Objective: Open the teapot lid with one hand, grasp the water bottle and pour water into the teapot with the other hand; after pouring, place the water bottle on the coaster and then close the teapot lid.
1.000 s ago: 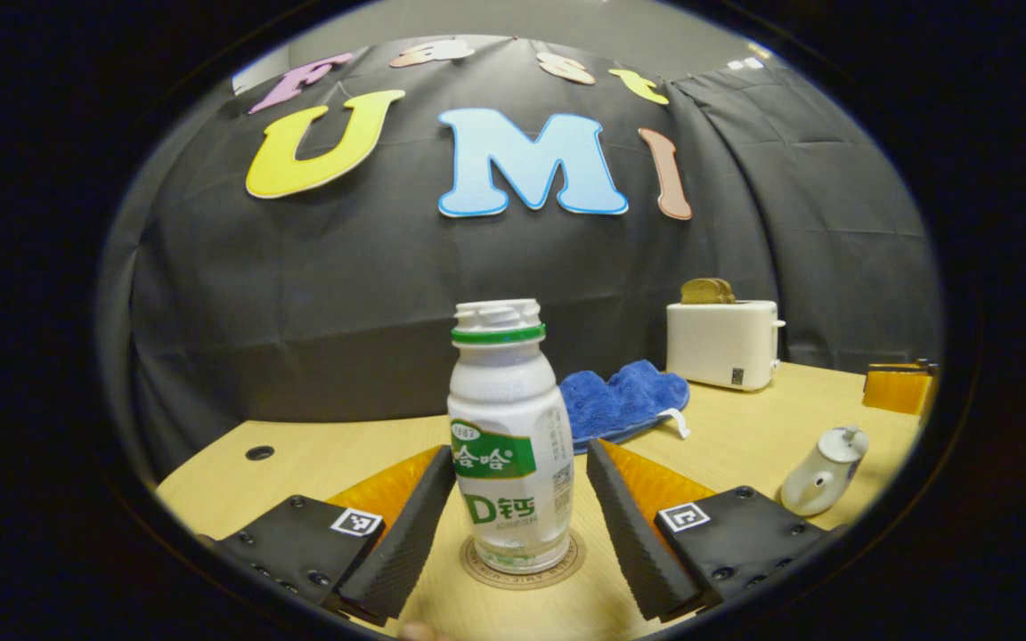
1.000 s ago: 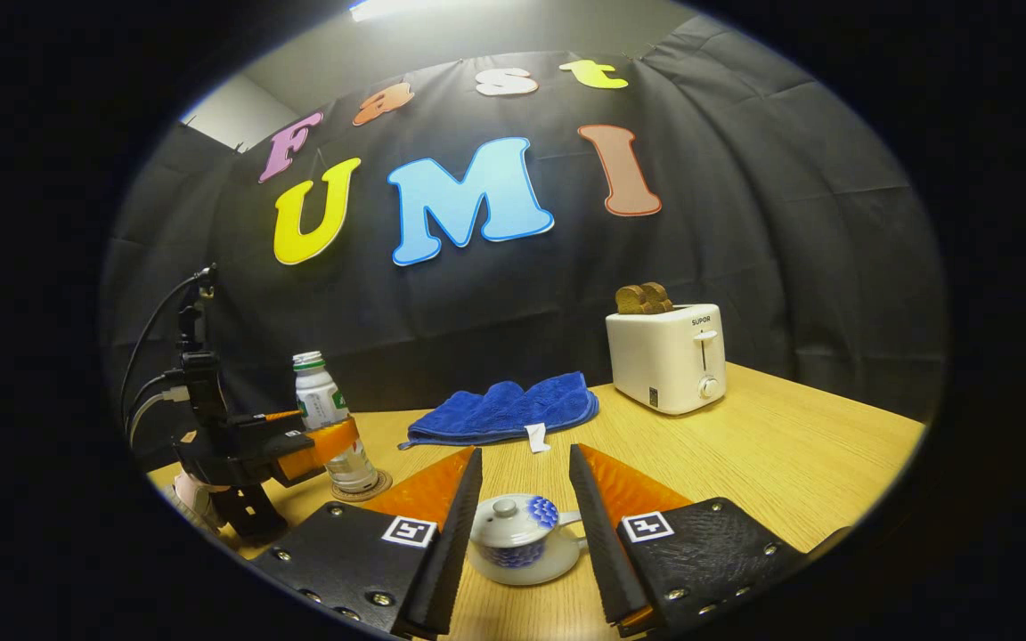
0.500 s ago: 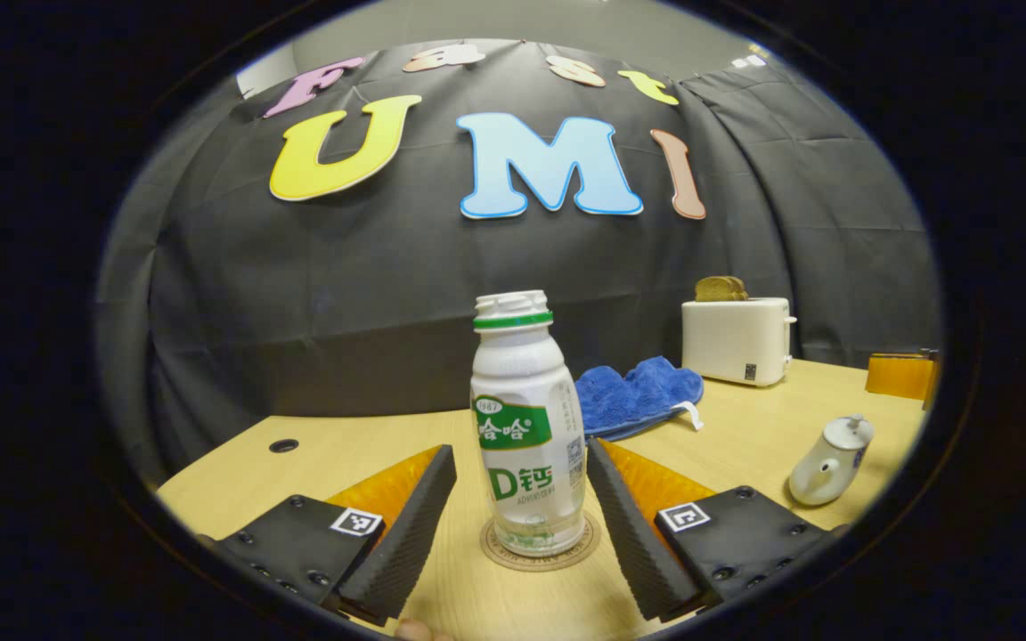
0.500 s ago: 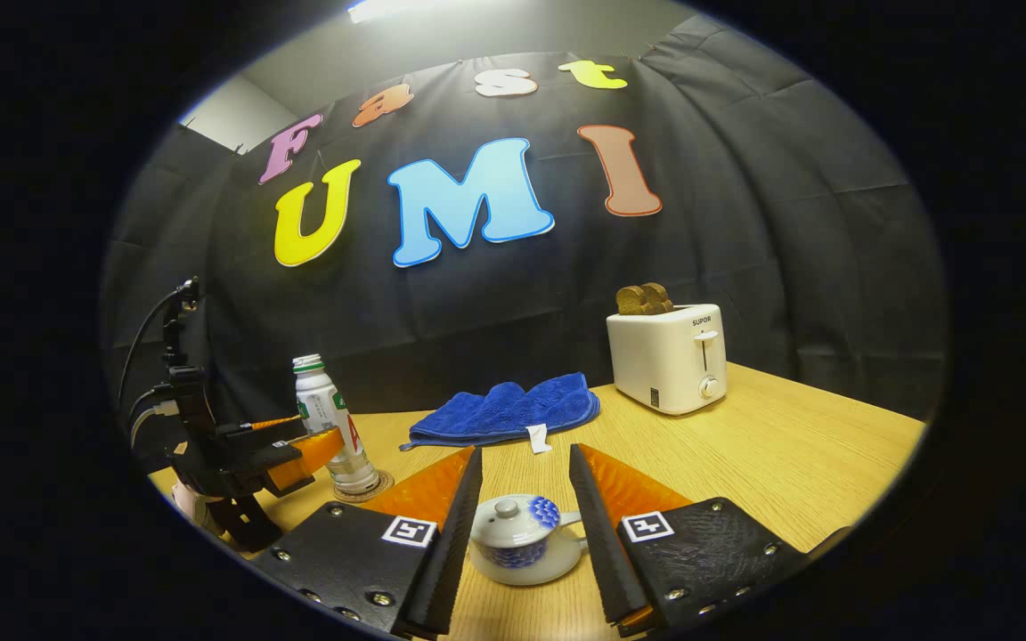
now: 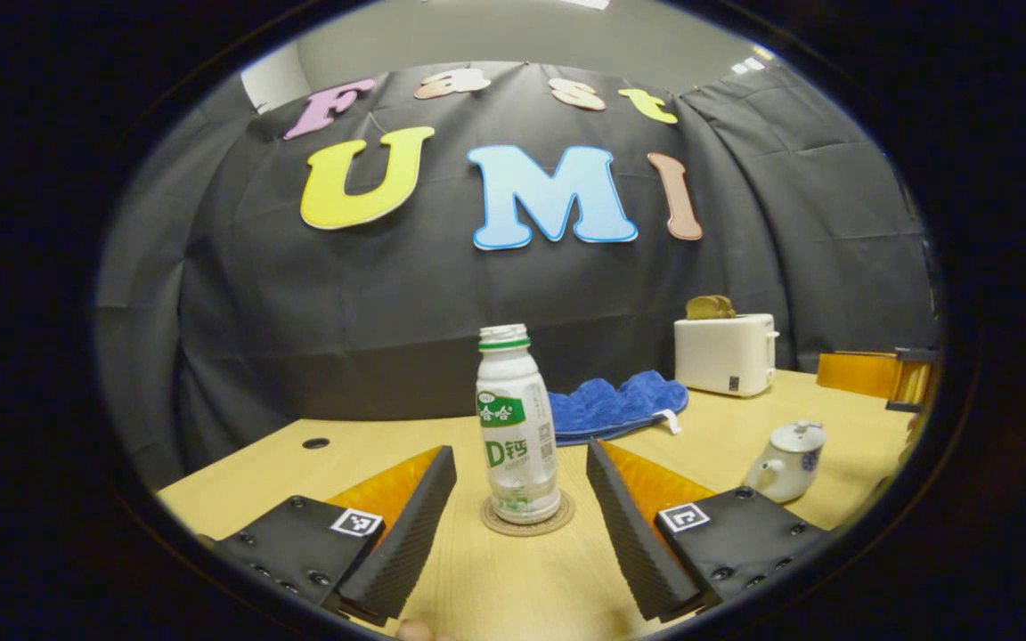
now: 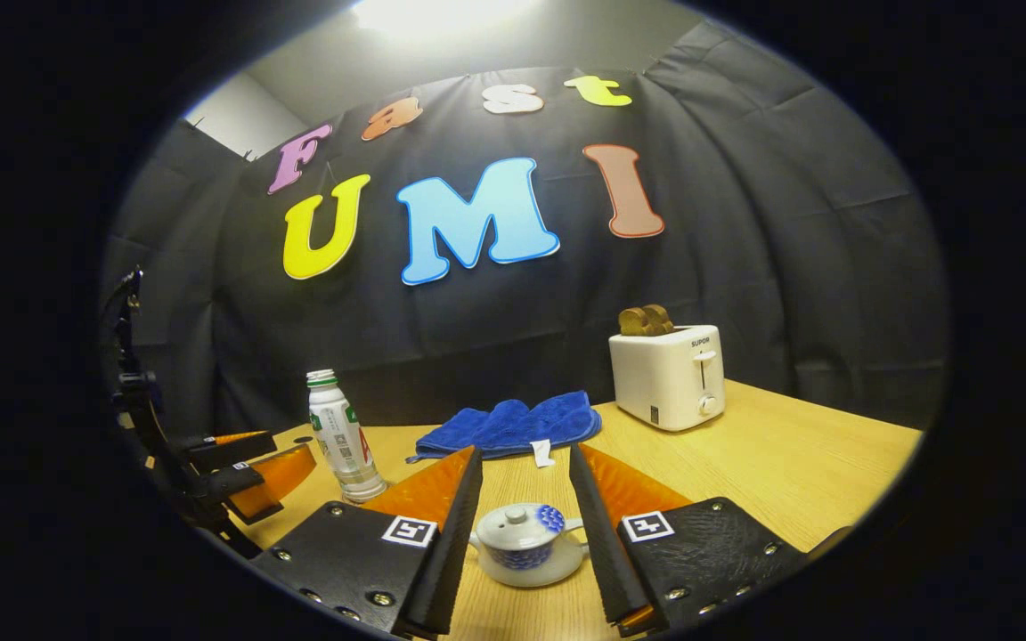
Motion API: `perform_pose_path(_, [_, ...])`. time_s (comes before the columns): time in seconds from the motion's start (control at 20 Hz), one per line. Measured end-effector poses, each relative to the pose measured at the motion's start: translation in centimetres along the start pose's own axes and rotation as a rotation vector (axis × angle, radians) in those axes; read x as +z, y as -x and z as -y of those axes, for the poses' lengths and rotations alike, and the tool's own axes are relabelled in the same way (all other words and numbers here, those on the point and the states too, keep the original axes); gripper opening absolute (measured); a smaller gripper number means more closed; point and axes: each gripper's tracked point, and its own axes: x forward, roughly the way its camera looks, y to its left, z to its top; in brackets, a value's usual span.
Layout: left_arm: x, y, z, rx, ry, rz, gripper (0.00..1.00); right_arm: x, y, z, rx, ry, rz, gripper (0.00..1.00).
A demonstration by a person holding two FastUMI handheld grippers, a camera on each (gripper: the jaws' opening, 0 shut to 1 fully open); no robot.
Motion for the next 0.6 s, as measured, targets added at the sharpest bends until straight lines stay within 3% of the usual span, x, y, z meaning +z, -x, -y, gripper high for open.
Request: perform_pose_path(0.6, [-0.1, 8.1, 4.2, -0.017, 0.039, -0.004, 1.0, -3.1, 5.7, -2.2, 0.014, 0.035, -0.057, 0.61])
